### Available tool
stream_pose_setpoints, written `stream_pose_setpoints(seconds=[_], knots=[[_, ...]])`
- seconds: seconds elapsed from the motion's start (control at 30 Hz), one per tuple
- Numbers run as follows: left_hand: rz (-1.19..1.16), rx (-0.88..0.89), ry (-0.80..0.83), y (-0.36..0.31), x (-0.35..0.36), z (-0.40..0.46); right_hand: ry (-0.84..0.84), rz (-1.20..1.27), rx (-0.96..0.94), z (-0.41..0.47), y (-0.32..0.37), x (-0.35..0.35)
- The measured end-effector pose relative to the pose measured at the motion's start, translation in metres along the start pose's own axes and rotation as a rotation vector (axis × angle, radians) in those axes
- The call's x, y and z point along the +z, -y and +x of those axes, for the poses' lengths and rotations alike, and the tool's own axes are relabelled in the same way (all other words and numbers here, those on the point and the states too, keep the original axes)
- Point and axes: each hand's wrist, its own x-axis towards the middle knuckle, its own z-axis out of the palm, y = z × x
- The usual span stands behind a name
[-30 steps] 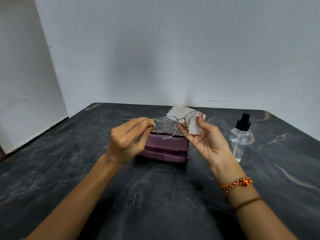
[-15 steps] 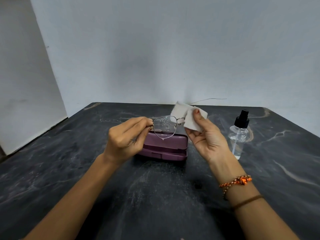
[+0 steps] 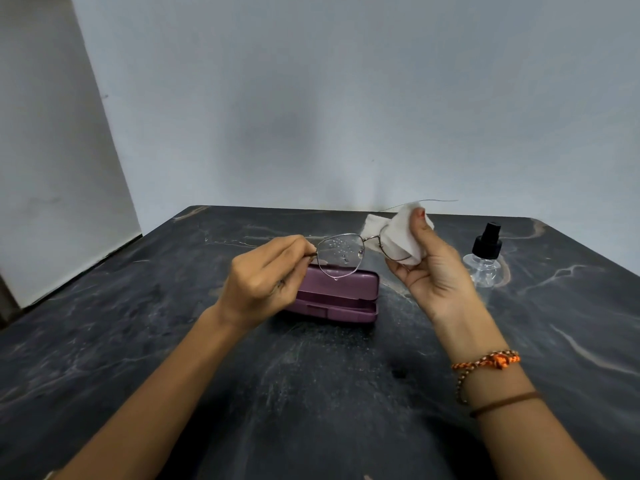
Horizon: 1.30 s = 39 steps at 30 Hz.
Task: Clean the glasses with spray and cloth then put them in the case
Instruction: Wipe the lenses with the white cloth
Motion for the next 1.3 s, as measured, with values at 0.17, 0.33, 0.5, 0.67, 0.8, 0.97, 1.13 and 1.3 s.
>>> stream_pose_setpoints(seconds=[0.17,0.33,0.5,0.67,0.8,0.97,1.13,1.3], knots=[[-0.019,0.051,0.034,-0.004,0.003,0.000,0.002,0.051,0.010,-0.003,0.001,-0.001],[-0.022,0.052,0.037,-0.002,0.001,-0.001,0.066,0.016,0.004,-0.003,-0.005,0.002],[-0.030,0.011,0.030,0.000,-0.001,-0.001,0.131,-0.067,0.003,-0.003,-0.005,-0.001],[-0.002,0.005,0.026,0.003,-0.001,0.000,0.120,-0.232,-0.022,-0.001,0.001,-0.005],[0.006,-0.005,0.022,0.003,-0.002,0.001,0.070,-0.111,0.003,0.002,0.002,-0.009],[0.003,-0.004,0.002,0.005,-0.005,0.000,0.090,0.023,0.027,-0.003,-0.001,-0.001],[-0.036,0.048,0.042,-0.004,0.002,-0.002,0.022,0.063,0.015,-0.006,-0.008,0.005],[-0.024,0.025,0.037,-0.001,0.001,-0.002,0.118,0.011,0.011,-0.004,-0.011,0.004]])
